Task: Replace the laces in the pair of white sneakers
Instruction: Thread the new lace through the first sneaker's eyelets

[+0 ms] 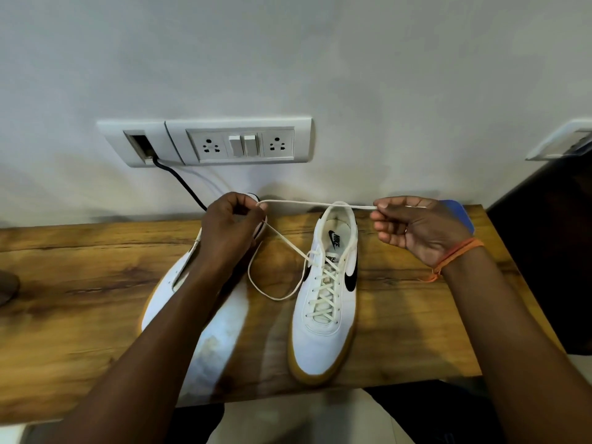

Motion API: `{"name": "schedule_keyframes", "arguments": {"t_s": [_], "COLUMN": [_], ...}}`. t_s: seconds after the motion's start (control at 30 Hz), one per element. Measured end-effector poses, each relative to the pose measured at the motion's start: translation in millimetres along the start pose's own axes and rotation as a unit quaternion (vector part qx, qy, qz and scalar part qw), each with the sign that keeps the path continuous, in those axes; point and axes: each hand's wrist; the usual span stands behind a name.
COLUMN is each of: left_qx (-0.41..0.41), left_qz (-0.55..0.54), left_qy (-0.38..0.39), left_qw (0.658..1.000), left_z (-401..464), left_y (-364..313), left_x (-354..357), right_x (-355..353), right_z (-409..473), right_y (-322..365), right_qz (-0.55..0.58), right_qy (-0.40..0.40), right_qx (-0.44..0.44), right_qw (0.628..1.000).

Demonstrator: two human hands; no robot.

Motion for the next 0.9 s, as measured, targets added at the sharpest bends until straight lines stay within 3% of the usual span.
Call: {"name": "schedule_keyframes", "arguments": {"t_s": [0.1, 0.17, 0.23, 0.33, 0.53, 0.6, 0.77, 0.83, 0.9], "left_qx": [-0.057, -0.050, 0.012, 0.113, 0.179, 0.176, 0.184, 0.226, 0.183], "left_qz": [-0.095, -0.100, -0.014, 0.101, 0.313, 0.367, 0.480, 0.426, 0.279], "left_qy": [0.040, 0.035, -0.039, -0.139, -0.187, -0.156, 0.034, 0.086, 0.168], "left_qw": [0.993, 0.993, 0.999, 0.979, 0.914, 0.900, 0.857, 0.872, 0.928], "left_z": [-0.9, -2.4, -4.2, -12.9, -14.1, -9.8, -14.0, -17.6, -24.3], "left_y": [-4.4, -5.5, -4.5, -6.8, -6.1, -5.6, 0.4, -4.0, -16.8], "left_x": [0.8, 1.8, 2.6, 2.4, -6.8, -12.3, -13.5, -4.4, 12.5], "right_x": [-3.4, -5.8, -7.5, -5.6, 4.6, 5.9, 10.0, 15.6, 23.5], "right_z": [-0.7, -1.5, -1.6, -2.4, -4.6, -3.7, -2.5, -5.4, -9.2], "right_y": [-1.0, -0.8, -1.1, -1.4, -6.7, -9.0, -16.9, -19.0, -20.1], "right_qz": [-0.001, -0.012, -0.022, -0.041, -0.085, -0.084, -0.174, -0.232, -0.254], "right_qy": [-0.008, -0.018, -0.025, -0.013, 0.053, 0.047, 0.094, 0.147, 0.196], "right_qx": [0.014, 0.022, 0.018, 0.002, -0.008, -0.010, -0.032, -0.046, -0.064], "right_qw": [1.000, 1.000, 0.999, 0.999, 0.995, 0.995, 0.980, 0.960, 0.945]}}
Point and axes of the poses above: each hand's wrist, its own z-axis towards the middle knuckle, its own x-axis out of the palm, y = z × x, and after that the axes turned 7 degrees about -x, right-handed
